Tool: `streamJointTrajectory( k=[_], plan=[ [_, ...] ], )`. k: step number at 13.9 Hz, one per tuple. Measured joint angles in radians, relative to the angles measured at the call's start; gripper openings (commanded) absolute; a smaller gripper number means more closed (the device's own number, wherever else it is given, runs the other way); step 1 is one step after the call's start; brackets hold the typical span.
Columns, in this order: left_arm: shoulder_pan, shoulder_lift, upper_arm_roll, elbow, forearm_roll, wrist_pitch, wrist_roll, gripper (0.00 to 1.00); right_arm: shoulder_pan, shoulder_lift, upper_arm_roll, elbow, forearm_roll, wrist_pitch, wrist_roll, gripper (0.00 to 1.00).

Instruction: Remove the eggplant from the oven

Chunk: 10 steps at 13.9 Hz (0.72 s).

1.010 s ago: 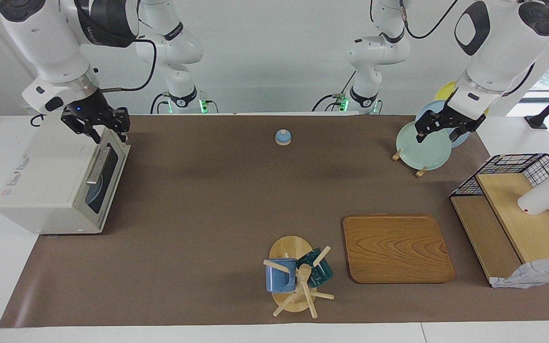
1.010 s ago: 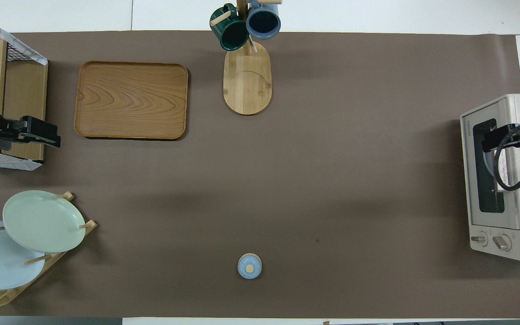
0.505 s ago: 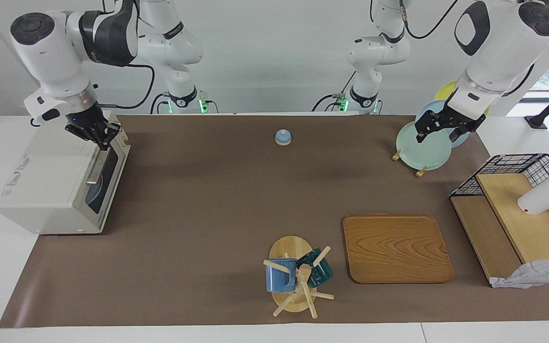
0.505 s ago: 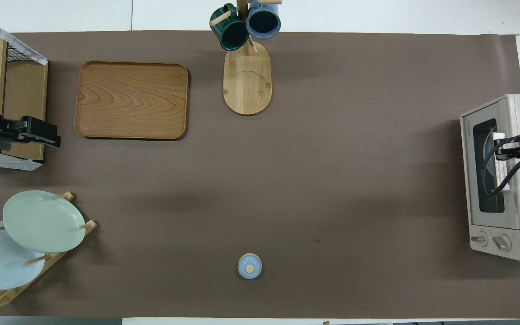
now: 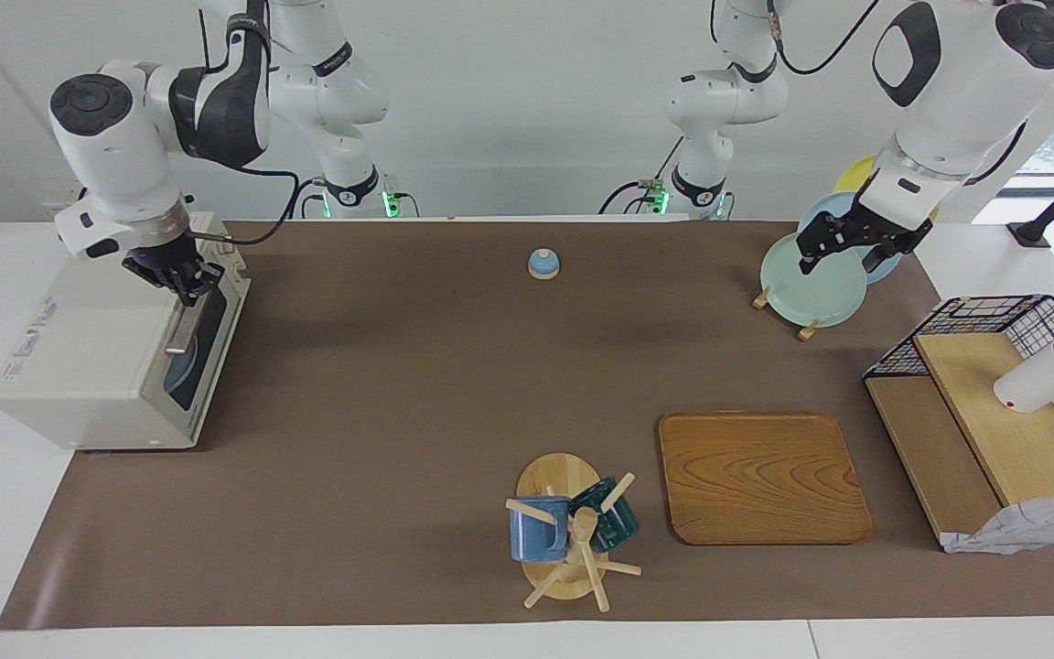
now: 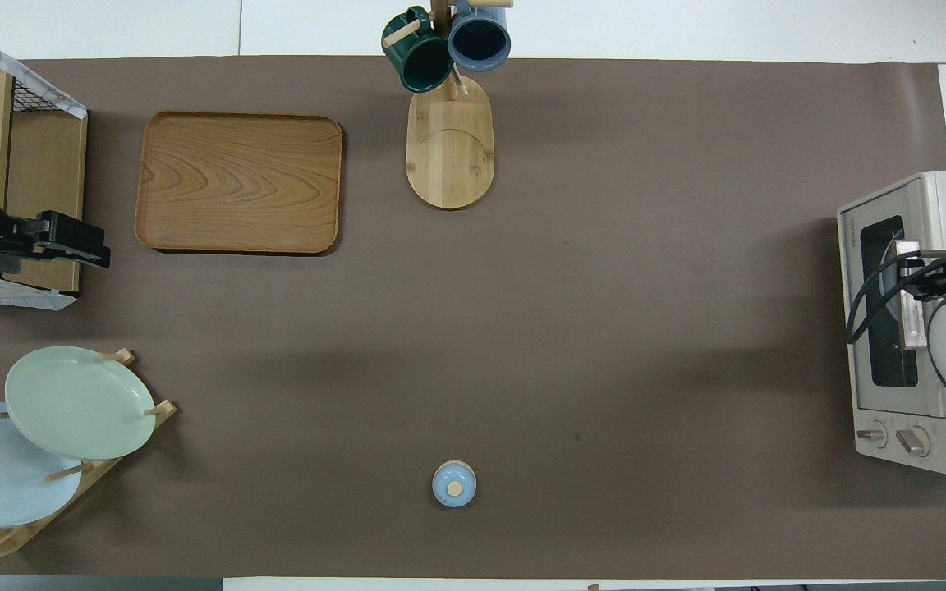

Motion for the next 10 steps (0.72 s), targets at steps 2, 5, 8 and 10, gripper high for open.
streamJointTrajectory(
  k=[2,5,8,10],
  plan=[
    [0.0,0.0,0.0,0.0,0.0,0.0,0.0,1.0,-0.012,0.001,0.0,-0.012,0.0,0.019,0.0,0.0],
    [0.0,0.0,0.0,0.0,0.0,0.0,0.0,1.0,-0.028,0.002,0.0,-0.032,0.0,0.042,0.0,0.0],
    [0.0,0.0,0.0,0.0,0.0,0.0,0.0,1.0,-0.031,0.003,0.0,-0.047,0.0,0.057,0.0,0.0],
    [0.0,0.0,0.0,0.0,0.0,0.0,0.0,1.0,-0.031,0.003,0.001,-0.051,0.0,0.066,0.0,0.0]
  ],
)
